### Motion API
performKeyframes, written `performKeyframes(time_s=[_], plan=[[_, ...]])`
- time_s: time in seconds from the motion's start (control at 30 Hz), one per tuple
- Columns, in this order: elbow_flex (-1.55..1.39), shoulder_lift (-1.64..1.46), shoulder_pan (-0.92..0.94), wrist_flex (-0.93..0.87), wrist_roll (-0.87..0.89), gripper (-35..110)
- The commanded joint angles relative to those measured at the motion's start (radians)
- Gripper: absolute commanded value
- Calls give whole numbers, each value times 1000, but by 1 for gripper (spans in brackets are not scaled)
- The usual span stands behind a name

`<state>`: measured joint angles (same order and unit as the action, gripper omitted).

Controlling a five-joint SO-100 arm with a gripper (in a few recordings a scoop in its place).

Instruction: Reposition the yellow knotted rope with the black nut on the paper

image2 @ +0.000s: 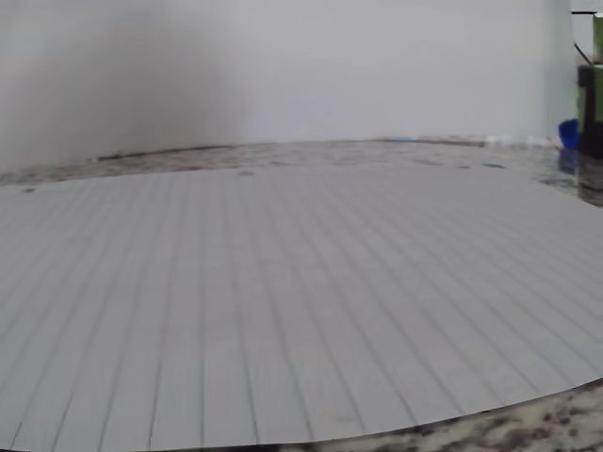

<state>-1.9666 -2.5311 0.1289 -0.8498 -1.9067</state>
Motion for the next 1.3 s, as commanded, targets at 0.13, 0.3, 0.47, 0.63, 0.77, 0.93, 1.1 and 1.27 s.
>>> performKeyframes(time_s=[0.13, 0.3, 0.47, 0.63, 0.77, 0.93, 1.1, 1.27], plan=[[-40, 38, 160, 57, -2, 0], [-74, 106, 229, 51, 60, 0], [-238, 107, 241, 57, 202, 0], [-371, 35, 176, 37, 348, 0], [-466, -49, 100, 32, 403, 0], [-583, -160, -34, -25, 472, 0], [-710, -273, -173, -86, 522, 0], [-790, -347, -290, -144, 529, 0]])
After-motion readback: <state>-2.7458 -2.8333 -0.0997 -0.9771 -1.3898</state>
